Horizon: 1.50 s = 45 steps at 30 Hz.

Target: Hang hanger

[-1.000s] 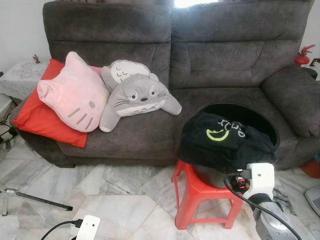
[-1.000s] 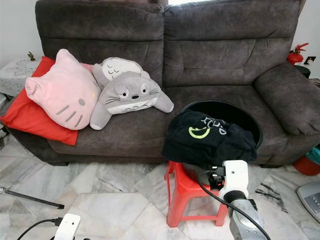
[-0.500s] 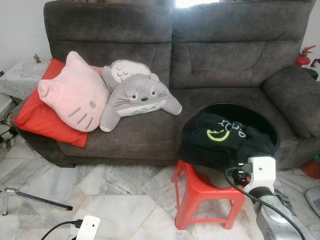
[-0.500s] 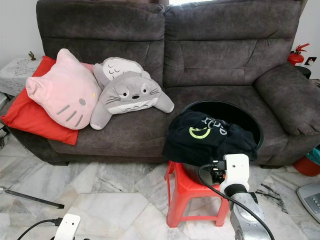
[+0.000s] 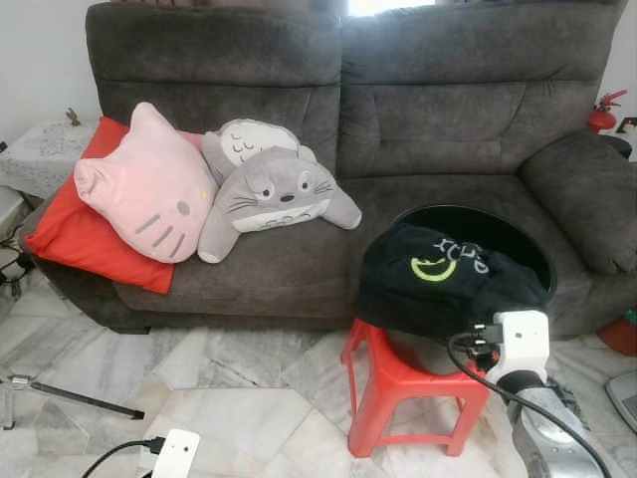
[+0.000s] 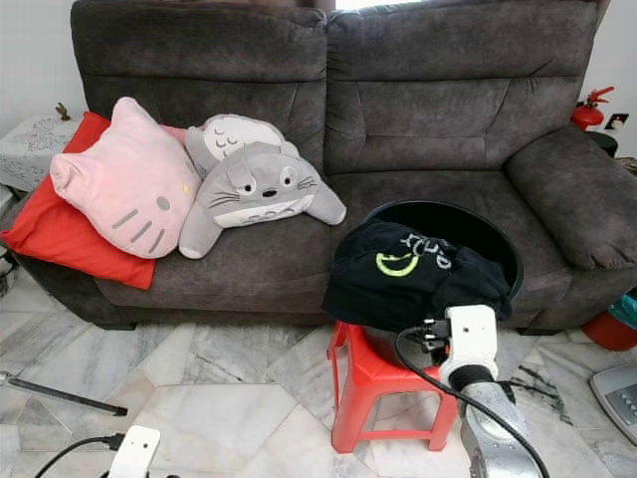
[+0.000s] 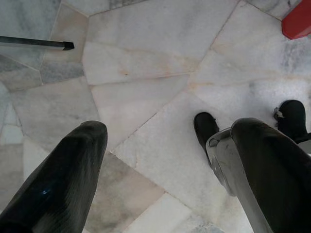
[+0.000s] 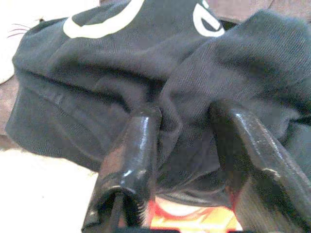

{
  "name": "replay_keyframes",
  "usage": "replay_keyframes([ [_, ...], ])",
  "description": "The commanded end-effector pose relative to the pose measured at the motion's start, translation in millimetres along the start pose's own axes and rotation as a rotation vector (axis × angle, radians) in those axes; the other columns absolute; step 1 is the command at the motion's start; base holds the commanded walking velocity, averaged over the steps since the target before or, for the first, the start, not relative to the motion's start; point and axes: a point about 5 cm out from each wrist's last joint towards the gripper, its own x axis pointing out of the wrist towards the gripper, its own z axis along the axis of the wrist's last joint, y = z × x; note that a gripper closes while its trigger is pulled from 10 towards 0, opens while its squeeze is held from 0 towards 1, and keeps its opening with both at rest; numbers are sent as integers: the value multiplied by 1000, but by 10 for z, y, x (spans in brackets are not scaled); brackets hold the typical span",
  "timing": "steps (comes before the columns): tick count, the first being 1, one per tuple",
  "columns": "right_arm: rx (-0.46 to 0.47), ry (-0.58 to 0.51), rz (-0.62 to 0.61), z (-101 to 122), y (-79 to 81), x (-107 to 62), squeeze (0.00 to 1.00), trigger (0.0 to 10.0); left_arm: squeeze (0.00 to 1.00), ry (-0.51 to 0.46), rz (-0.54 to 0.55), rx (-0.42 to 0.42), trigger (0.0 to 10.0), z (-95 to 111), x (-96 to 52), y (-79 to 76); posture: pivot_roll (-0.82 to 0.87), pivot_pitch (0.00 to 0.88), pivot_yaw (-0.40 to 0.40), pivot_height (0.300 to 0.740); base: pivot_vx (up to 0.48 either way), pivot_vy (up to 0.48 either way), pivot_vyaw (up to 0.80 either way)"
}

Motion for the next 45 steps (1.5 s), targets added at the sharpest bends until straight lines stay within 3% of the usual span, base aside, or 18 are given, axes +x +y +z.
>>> replay_keyframes([
  [1,-14,-16,-14,38,-37,16,0,0,0,12,2,-1,10000,-44,-9,4,-130,0,-14,740,0,0,0],
  [20,-20,-47,-52,108,-72,33,0,0,0,9,7,-6,10000,-33,-6,6,-130,0,-16,740,0,0,0],
  [35,-21,-280,-99,808,-182,205,0,0,0,6,11,-12,10000,-15,-3,10,-134,0,-14,740,0,0,0],
  [41,-47,-342,-160,1059,-369,240,0,0,0,5,11,-14,10000,-12,-2,9,-141,0,-12,740,0,0,0],
  [45,-82,-315,-207,1067,-513,254,0,0,0,4,10,-14,10000,-7,-1,8,-144,0,-13,740,0,0,0],
])
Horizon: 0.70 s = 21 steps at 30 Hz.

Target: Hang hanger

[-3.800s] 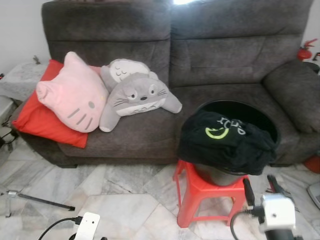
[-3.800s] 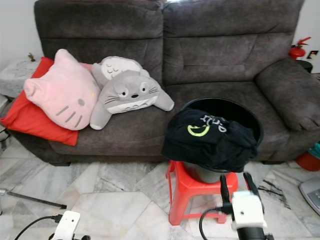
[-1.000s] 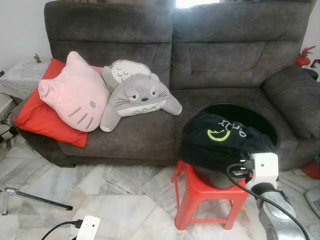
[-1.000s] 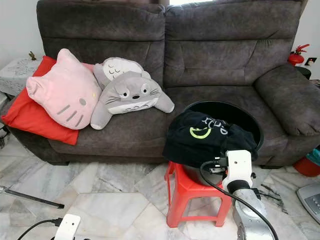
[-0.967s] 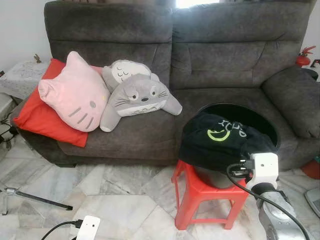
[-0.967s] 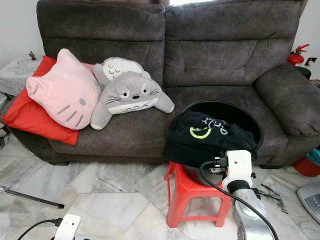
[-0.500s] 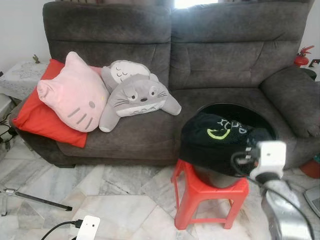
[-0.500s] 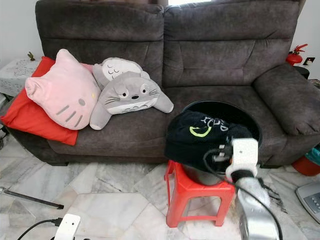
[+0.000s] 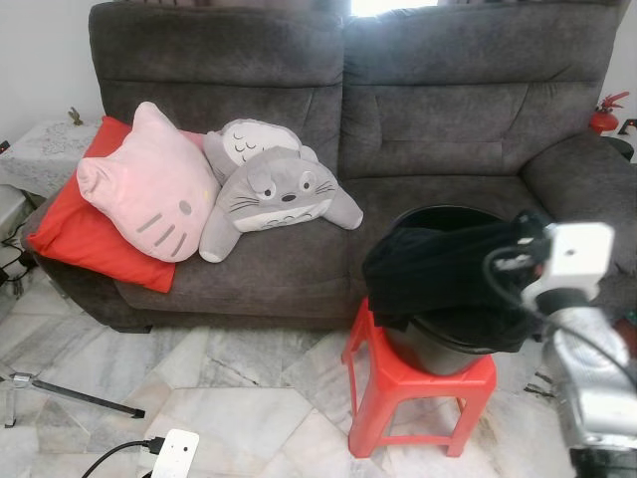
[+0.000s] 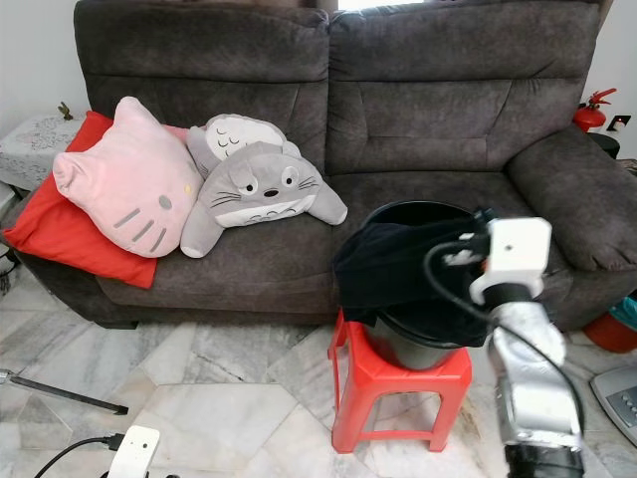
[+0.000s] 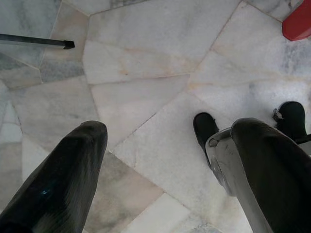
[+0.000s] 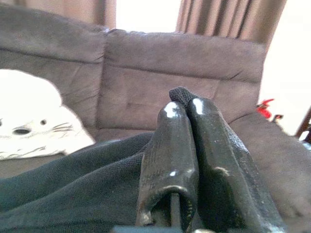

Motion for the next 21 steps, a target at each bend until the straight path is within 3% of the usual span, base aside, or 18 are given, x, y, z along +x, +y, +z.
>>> replay_keyframes([
  [1,-9,20,-35,-17,-76,14,0,0,0,6,7,-7,10000,-14,-2,8,-144,0,-13,740,0,0,0],
  [7,-1,8,17,-2,-37,51,0,0,0,6,8,-7,10000,-14,-2,8,-143,0,-10,740,0,0,0],
  [16,-19,-14,97,79,7,246,0,0,0,6,9,-8,10000,-14,-2,11,-144,0,-8,740,0,0,0],
  [21,-64,49,215,-18,179,349,0,0,0,7,9,-8,10000,-14,-2,11,-144,0,-8,740,0,0,0],
])
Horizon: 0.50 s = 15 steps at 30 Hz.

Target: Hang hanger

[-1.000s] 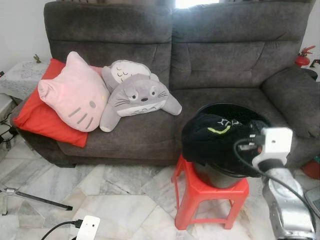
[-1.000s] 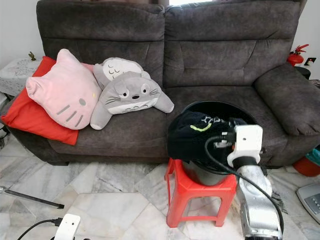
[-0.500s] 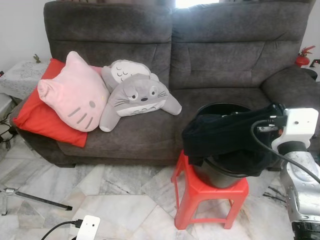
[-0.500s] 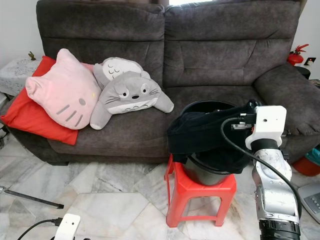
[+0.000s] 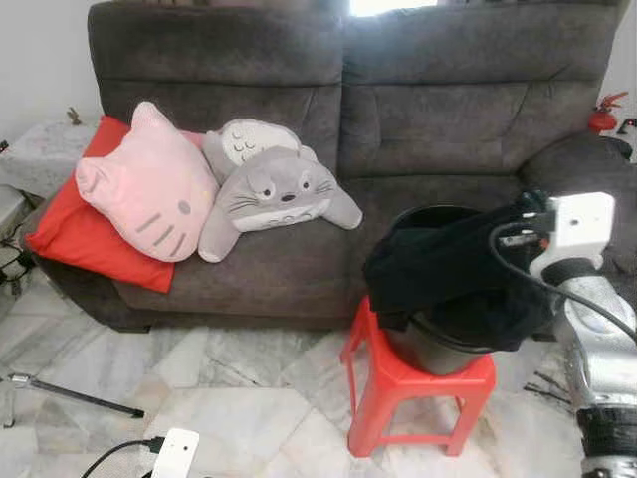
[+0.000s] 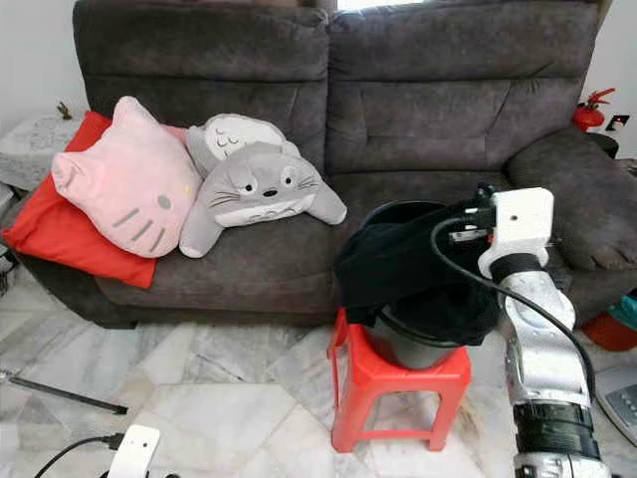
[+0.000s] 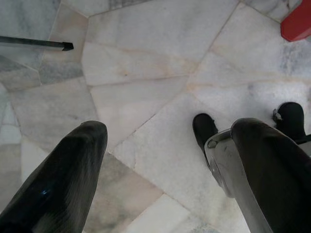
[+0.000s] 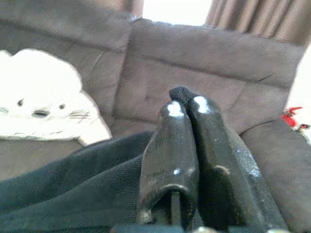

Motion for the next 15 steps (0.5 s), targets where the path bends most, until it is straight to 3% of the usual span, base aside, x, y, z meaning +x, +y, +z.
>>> replay_keyframes([
  [1,-39,24,73,-30,96,66,0,0,0,10,9,-4,10000,-28,-6,14,-141,0,-4,740,0,0,0],
  [15,-79,38,257,-79,381,163,0,0,0,10,11,-6,10000,-28,-5,14,-141,0,-4,740,0,0,0],
])
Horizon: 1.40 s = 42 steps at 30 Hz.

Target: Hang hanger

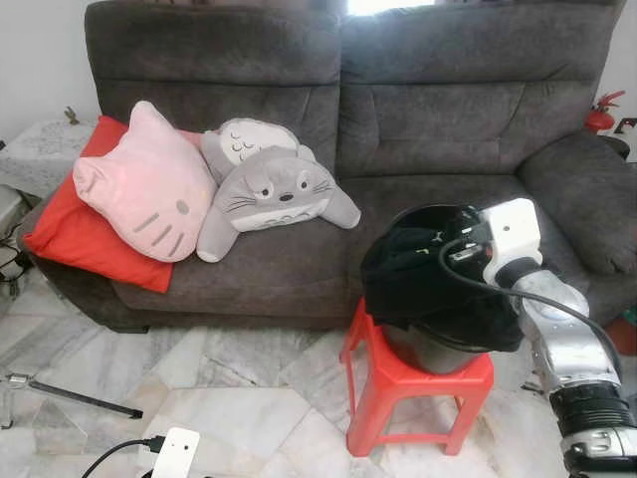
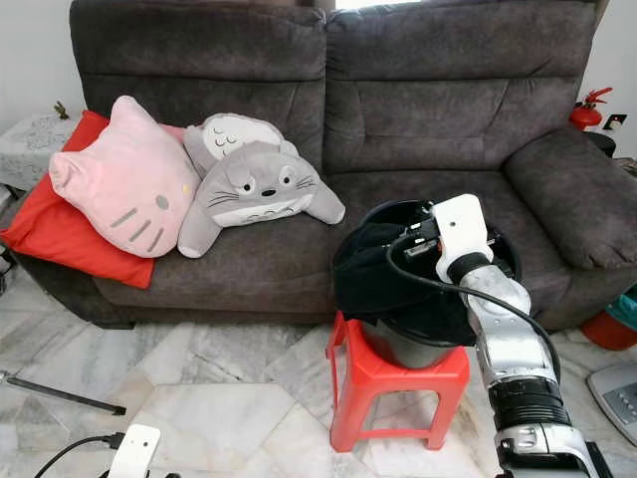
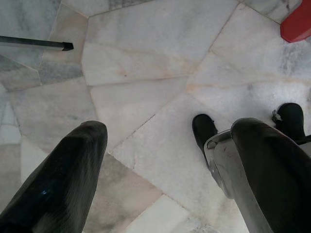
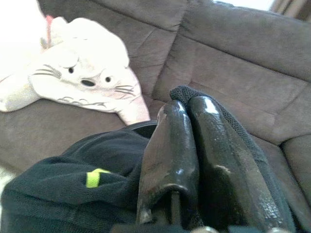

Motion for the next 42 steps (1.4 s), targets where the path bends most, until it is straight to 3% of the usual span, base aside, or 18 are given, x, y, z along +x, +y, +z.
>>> replay_keyframes([
  [1,-23,-23,43,58,46,39,0,0,0,9,9,-5,10000,-27,-5,14,-141,0,-4,740,0,0,0],
  [2,-30,-23,53,56,56,41,0,0,0,9,9,-5,10000,-27,-6,14,-134,0,-6,740,0,0,0],
  [3,-39,-19,64,47,68,40,0,3216,0,9,9,-6,10000,-28,-6,14,-134,0,-6,740,0,0,0],
  [4,-40,-18,63,43,70,39,0,3216,0,9,9,-6,10000,-28,-6,14,-134,0,-6,740,0,0,0],
  [5,-40,-17,63,40,70,39,0,5804,0,9,9,-6,10000,-28,-6,14,-134,0,-6,740,0,0,0],
  [6,-40,-16,65,34,70,40,0,9608,0,9,9,-6,10000,-28,-6,14,-134,0,-6,740,0,0,0],
  [7,-36,-10,71,25,74,40,0,10000,0,9,8,-5,10000,-28,-6,14,-134,0,-6,740,0,0,0],
  [12,-35,6,91,-2,89,36,0,10000,0,9,7,-3,10000,-29,-6,12,-135,0,-5,740,0,0,0],
  [14,-40,18,94,-14,91,36,396,10000,0,9,8,-4,10000,-29,-6,12,-135,0,-5,740,0,0,0],
  [16,-47,24,102,-21,98,37,1000,10000,0,8,8,-4,10000,-31,-7,16,-132,0,-6,740,0,0,0],
  [33,-62,75,97,-91,68,23,1000,10000,0,9,10,-2,10000,-35,-8,17,-132,0,-4,740,0,0,0],
  [42,-63,117,154,-125,98,19,1000,10000,0,11,9,-1,10000,-41,-9,18,-133,0,-4,740,0,0,0],
])
